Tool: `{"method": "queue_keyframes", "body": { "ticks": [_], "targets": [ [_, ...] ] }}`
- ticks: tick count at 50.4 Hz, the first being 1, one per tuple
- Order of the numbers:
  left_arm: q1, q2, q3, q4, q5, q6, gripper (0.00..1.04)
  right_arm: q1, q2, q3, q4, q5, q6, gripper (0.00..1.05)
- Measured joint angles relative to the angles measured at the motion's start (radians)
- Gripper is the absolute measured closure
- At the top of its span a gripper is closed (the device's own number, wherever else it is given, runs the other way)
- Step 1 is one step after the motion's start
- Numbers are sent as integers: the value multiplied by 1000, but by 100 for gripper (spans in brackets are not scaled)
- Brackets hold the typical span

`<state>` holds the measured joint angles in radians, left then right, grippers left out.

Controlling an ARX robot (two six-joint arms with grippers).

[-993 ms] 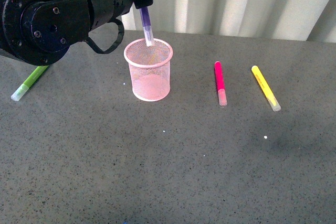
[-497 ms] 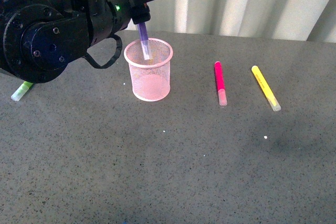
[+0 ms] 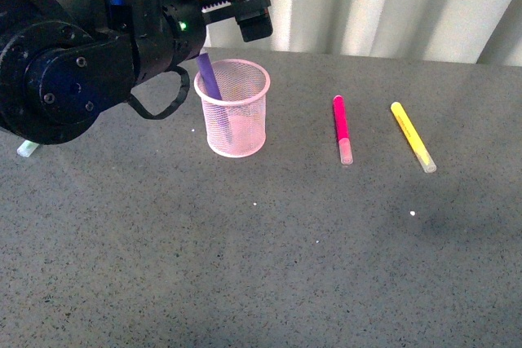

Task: Insert purple and pink pens into pink cup

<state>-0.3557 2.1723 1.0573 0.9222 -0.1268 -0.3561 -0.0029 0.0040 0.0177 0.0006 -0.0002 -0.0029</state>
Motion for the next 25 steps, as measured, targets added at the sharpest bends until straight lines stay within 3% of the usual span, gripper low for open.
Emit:
{"method": "queue_keyframes", "body": {
  "ticks": [9, 17, 25],
  "targets": [
    [31, -153, -84, -108, 82, 19, 7, 0, 0, 0, 0, 0, 0, 7],
    [65, -497, -243, -253, 250, 40, 7, 0, 0, 0, 0, 0, 0, 7],
    [236, -827, -359, -403, 384, -23, 7, 0, 0, 0, 0, 0, 0, 7]
  ]
}}
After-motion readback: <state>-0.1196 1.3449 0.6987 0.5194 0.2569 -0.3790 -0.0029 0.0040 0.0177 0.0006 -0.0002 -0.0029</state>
